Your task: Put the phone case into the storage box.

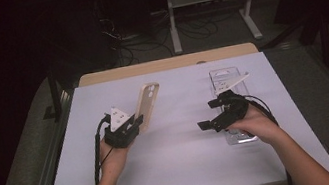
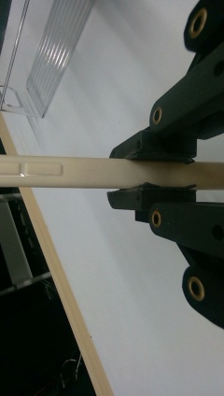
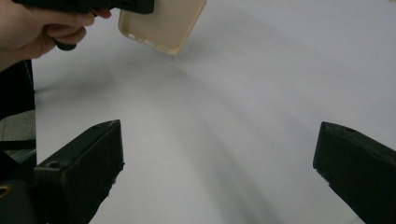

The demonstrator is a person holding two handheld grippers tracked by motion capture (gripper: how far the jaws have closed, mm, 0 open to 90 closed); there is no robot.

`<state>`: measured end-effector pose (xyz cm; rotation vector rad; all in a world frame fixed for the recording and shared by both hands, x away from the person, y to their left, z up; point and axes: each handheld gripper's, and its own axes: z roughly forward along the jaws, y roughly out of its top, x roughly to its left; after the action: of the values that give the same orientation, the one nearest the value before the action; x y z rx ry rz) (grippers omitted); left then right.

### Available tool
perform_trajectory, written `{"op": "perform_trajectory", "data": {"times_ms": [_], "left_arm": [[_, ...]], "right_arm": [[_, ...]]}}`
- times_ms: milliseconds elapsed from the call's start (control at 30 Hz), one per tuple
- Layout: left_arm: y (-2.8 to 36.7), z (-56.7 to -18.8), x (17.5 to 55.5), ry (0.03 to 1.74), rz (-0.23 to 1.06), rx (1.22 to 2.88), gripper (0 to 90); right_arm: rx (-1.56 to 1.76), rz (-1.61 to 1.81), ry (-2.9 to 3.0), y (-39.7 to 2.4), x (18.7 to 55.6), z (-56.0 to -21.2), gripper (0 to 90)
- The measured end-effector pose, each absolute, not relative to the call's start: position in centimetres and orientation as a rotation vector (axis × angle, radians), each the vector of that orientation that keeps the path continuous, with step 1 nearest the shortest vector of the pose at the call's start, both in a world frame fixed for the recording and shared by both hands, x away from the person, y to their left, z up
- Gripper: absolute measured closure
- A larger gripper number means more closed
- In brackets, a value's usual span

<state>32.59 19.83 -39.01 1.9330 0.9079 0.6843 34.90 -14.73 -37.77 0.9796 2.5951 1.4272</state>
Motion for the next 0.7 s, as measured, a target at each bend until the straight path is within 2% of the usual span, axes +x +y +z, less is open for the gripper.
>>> {"op": "perform_trajectory", "data": {"times_ms": [700], "left_arm": [[19.8,-39.0,32.5,0.928,0.683,1.917,79.0]], "right_arm": [[0.966,1.434,2.629,-11.5,37.5,-36.5,0.0]]}}
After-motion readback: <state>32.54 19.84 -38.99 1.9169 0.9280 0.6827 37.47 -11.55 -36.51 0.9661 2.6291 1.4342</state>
